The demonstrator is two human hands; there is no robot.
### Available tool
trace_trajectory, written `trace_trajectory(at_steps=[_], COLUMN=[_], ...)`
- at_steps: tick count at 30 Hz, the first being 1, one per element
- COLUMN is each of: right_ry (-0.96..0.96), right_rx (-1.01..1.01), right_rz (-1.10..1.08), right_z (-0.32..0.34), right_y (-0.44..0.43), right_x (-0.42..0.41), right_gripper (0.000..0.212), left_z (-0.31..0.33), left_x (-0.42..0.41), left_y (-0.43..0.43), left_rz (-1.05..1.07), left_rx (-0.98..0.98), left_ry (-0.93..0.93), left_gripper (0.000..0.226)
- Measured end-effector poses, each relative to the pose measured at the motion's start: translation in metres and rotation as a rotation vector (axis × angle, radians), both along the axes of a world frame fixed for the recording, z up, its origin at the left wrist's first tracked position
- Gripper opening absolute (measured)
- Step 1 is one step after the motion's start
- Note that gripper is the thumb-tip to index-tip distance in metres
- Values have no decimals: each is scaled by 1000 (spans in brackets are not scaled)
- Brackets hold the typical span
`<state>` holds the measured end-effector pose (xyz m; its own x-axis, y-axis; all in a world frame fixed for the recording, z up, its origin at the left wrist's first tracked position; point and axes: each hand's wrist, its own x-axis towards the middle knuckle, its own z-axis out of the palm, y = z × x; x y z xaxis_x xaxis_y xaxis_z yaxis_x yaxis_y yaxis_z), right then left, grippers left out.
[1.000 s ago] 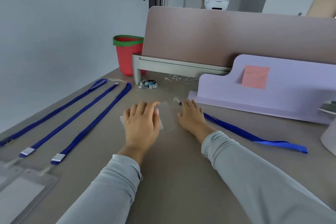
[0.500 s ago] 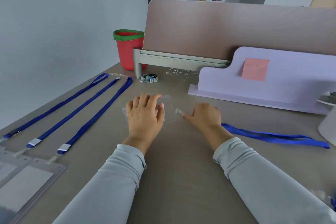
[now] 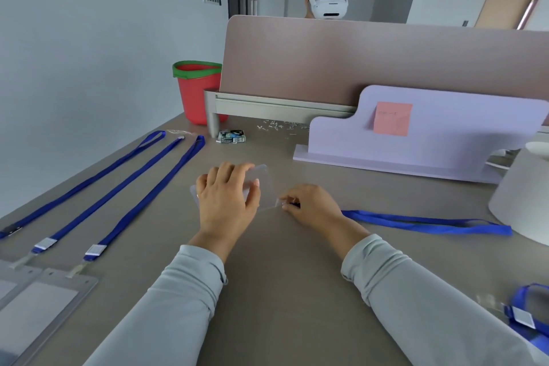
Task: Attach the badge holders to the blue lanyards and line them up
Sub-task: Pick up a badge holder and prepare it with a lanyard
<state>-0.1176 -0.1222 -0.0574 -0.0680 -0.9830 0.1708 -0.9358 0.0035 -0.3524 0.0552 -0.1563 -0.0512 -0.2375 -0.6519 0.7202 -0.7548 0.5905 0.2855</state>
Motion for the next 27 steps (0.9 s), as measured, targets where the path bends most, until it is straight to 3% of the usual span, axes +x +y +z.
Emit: trace_trajectory(at_steps=[7, 10, 15, 20, 27], right_ry=[-157, -345, -429, -446, -501], right_rx=[-42, -58, -164, -301, -344], right_rz=[-110, -153, -230, -249, -196], right_z=[3, 5, 3, 0, -3], right_y=[59, 88, 124, 139, 142], right_x=[-28, -42, -52, -54, -46], right_gripper=[35, 32, 21, 8, 4], left_z=[0, -2, -10, -10, -8], left_x=[-22, -40, -59, -61, -59], left_y=[19, 35, 54, 58, 58], left_rz=[-225, -333, -472, -516, -496], left_rx=[-43, -131, -161, -170, -174], left_ry=[-99, -158, -213, -287, -317], left_gripper=[46, 49, 53, 68, 79])
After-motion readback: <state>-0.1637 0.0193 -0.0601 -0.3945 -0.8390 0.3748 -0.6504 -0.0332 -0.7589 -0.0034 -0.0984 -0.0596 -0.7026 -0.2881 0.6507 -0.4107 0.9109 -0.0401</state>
